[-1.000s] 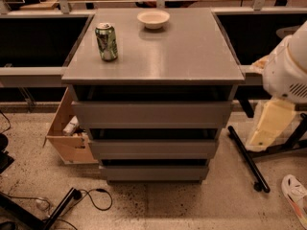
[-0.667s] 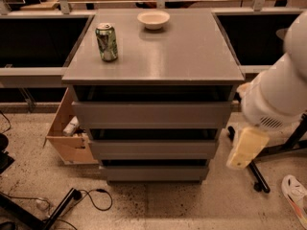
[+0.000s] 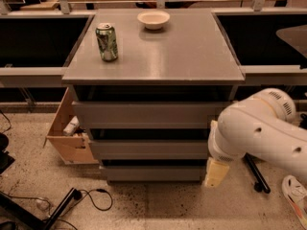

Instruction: Open bottom drawer

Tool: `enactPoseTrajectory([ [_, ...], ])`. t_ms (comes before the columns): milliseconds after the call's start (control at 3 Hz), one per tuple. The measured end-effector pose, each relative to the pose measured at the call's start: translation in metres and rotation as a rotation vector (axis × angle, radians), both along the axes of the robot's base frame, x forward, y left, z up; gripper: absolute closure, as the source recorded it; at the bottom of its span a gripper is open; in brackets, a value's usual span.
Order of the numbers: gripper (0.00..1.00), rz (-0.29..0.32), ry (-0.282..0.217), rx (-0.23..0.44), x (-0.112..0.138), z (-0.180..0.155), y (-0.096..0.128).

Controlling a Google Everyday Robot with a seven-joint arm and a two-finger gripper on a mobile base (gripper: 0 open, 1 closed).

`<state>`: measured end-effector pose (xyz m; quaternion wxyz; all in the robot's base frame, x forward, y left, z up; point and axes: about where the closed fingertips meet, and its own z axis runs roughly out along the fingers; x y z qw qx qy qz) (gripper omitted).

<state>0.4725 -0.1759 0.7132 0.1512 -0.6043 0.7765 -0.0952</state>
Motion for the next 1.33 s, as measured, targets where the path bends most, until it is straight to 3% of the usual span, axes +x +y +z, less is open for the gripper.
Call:
enactPoseTrajectory([
  [333,0.00,0.034,-0.003,-0.013,0.016,-0.044,0.006],
  [667,0.00,0.035,0.001,-0.011,0.015,-0.048,0.008],
  [1000,0.00,0.037,0.041,0.007,0.007,-0.087,0.022],
  [1333,0.00,0.072,0.118,-0.023,-0.010,-0.162,0.037],
])
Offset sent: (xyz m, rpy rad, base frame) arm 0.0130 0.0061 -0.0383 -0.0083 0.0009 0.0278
